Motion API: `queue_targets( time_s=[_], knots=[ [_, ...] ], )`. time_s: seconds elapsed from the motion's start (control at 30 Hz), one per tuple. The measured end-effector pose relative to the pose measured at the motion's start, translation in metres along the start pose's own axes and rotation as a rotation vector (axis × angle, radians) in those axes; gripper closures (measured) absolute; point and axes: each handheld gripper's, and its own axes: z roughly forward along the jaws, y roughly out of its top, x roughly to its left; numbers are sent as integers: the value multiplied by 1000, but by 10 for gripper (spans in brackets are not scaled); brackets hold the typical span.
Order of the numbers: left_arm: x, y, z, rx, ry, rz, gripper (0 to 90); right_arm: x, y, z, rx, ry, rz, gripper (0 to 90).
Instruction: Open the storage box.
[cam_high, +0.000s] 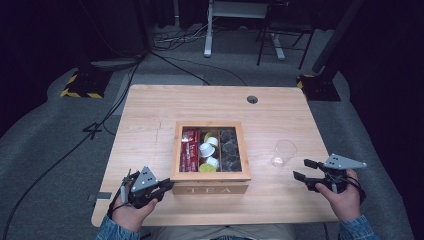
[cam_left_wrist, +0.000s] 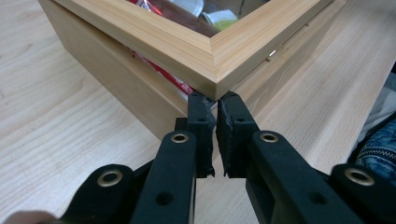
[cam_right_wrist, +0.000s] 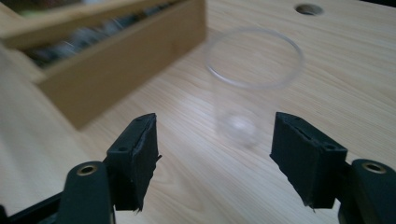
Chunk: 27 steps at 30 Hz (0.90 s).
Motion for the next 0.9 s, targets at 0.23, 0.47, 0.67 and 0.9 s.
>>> queue_targets(
  time_s=[0.23, 0.47, 0.67, 0.9],
  knots=[
    [2, 7, -3, -46, -14, -12, 839, 30, 24, -5, -32, 64, -82, 303],
    [5, 14, -4, -65, -19, -9, 839, 50, 37, 5, -37, 93, -130, 268],
    [6, 19, -5, -77, -17, -11, 843, 71, 50, 24, -12, 98, -221, 257],
    [7, 22, -6, -94, -24, -15, 846, 89, 60, 49, 15, 121, -284, 300]
  ],
)
